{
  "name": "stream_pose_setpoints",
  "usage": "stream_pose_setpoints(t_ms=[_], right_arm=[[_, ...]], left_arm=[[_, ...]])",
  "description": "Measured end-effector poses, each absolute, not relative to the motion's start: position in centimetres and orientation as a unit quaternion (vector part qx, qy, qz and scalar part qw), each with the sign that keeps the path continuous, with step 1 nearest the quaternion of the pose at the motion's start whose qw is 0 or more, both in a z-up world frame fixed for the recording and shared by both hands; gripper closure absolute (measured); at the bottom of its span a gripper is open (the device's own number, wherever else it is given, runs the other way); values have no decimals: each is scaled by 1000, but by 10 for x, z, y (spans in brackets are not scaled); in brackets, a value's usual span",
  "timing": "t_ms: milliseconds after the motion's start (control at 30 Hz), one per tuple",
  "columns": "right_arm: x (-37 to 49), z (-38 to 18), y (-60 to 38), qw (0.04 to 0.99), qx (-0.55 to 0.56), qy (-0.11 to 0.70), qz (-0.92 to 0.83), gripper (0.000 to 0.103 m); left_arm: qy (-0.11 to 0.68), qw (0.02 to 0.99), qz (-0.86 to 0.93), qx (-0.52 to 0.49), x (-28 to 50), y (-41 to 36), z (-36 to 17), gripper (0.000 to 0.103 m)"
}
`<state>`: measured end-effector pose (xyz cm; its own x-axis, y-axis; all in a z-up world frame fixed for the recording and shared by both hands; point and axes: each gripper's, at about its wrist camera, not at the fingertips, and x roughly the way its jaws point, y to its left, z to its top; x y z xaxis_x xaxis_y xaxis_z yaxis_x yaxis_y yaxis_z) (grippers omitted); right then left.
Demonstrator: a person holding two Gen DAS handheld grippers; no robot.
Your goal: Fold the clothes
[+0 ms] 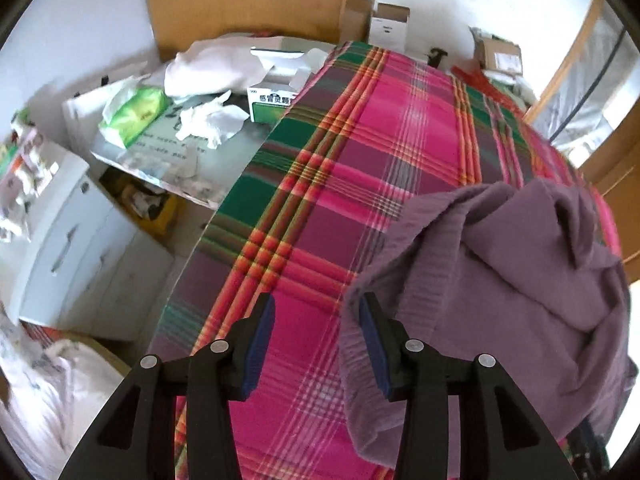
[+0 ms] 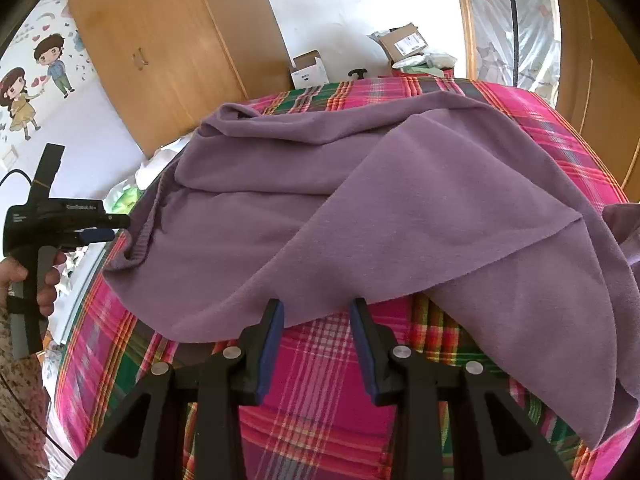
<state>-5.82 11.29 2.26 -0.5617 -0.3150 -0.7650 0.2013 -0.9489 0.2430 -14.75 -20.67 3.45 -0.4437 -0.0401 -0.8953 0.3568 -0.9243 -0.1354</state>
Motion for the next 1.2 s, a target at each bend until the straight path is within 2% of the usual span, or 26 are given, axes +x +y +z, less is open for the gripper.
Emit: stream_pose_setpoints(t_ms=[100, 167, 300, 500, 667, 800, 867, 1100, 1200], right_arm=[[-57, 22, 110, 149, 445, -64, -881, 68], [-57, 21, 108, 150, 447, -64, -880, 68], [-55, 19, 104, 154, 450, -65, -877, 68], [-56, 15, 98, 160, 456, -63, -873, 68], [-56, 13, 94, 165, 456, -60, -872, 68], [-57, 9, 94, 163, 461, -69, -869, 68], [-56, 8, 94, 165, 462, -70, -869, 68], [-58, 9, 90, 166, 462, -73, -868, 68], [-60, 10, 88, 172, 462, -85, -866, 68]], left_arm=[[166, 75, -843, 507, -144, -197, 39, 57], [147, 55, -852, 500, -144, -185, 45, 57], [92, 52, -857, 504, -159, -163, 45, 57], [52, 72, -847, 525, -176, -150, 34, 57], [47, 85, -840, 534, -181, -155, 27, 57], [65, 30, -853, 517, -175, -145, 38, 57], [37, 40, -855, 515, -179, -139, 37, 57], [18, 86, -830, 550, -193, -143, 17, 57], [44, 94, -823, 559, -192, -158, 14, 55]])
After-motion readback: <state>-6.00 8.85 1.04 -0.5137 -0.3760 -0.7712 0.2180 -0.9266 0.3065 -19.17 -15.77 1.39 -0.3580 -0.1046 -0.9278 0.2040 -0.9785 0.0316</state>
